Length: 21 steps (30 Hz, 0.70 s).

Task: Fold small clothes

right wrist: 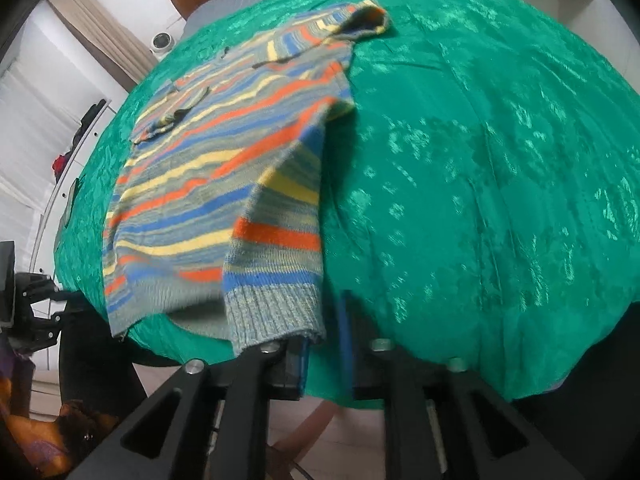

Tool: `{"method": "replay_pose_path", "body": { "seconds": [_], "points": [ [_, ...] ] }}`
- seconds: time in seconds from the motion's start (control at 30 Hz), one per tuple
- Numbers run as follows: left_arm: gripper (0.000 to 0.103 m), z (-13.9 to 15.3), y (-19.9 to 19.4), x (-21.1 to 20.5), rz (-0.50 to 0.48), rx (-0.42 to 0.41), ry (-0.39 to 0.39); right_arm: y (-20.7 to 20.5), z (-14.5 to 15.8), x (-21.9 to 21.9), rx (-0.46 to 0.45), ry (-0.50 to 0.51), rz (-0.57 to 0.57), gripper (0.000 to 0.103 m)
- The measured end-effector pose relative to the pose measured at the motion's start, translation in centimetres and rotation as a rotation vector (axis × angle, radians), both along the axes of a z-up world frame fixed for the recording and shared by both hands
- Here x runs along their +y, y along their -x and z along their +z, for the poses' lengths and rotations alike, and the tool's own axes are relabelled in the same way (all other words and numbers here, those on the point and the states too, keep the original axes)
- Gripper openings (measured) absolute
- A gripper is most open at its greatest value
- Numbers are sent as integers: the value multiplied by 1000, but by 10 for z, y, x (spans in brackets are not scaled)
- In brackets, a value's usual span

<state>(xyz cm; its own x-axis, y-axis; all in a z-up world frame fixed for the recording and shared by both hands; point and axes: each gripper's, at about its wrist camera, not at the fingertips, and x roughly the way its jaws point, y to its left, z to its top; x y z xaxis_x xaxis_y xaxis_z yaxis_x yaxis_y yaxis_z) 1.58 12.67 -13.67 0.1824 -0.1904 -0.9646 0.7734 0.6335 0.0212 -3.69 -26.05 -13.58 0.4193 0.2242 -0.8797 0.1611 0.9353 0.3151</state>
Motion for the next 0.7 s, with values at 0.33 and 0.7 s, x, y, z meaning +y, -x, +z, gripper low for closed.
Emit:
{"method": "replay_pose_path", "body": {
  "seconds": [0.33,0.7],
  "points": [
    [95,-49,-8,-25,431,61,-60,25,32,-36,-69,-160,-28,69],
    [26,-52,3,-66,418,35,-69,-20,0,38,15,34,118,70]
  ]
}}
